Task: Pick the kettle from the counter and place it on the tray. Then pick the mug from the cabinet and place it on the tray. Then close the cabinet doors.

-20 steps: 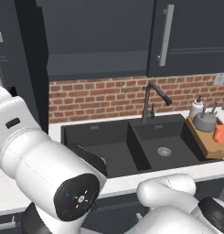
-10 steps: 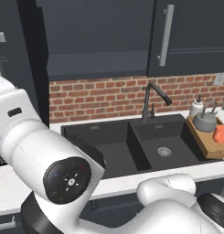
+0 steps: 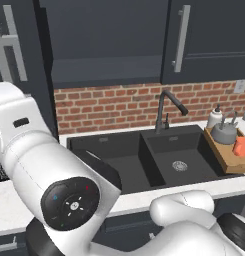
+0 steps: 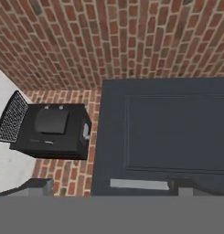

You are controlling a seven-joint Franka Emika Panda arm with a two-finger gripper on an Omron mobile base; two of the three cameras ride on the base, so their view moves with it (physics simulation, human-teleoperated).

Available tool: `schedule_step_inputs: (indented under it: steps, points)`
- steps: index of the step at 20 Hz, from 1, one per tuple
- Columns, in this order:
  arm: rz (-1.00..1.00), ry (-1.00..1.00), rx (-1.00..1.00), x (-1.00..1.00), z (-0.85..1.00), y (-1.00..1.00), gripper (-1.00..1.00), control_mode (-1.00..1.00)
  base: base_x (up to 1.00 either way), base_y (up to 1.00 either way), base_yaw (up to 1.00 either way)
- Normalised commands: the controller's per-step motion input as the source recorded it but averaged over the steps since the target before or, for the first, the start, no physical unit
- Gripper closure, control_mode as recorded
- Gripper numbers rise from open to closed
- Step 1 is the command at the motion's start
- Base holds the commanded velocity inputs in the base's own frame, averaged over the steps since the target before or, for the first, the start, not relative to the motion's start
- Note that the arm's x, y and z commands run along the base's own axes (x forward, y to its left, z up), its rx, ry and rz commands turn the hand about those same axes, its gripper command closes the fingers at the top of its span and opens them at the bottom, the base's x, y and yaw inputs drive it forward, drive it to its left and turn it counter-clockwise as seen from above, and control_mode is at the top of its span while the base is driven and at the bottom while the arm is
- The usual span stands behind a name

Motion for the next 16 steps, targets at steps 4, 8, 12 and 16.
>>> schedule_step_inputs:
  steps: [4,8,12,16]
  points:
    - [-0.14,0.01,0.00,0.18,0.00,-0.55,-1.00,-1.00,0.00,0.00,0.00]
    - [-0.14,0.06,0.00,0.24,0.00,-0.58,-1.00,-1.00,0.00,0.00,0.00]
    - [-0.13,0.06,0.00,0.29,0.00,-0.58,-1.00,-1.00,0.00,0.00,0.00]
    - [-0.13,0.10,-0.01,0.35,0.00,-0.58,-1.00,-1.00,0.00,0.00,0.00]
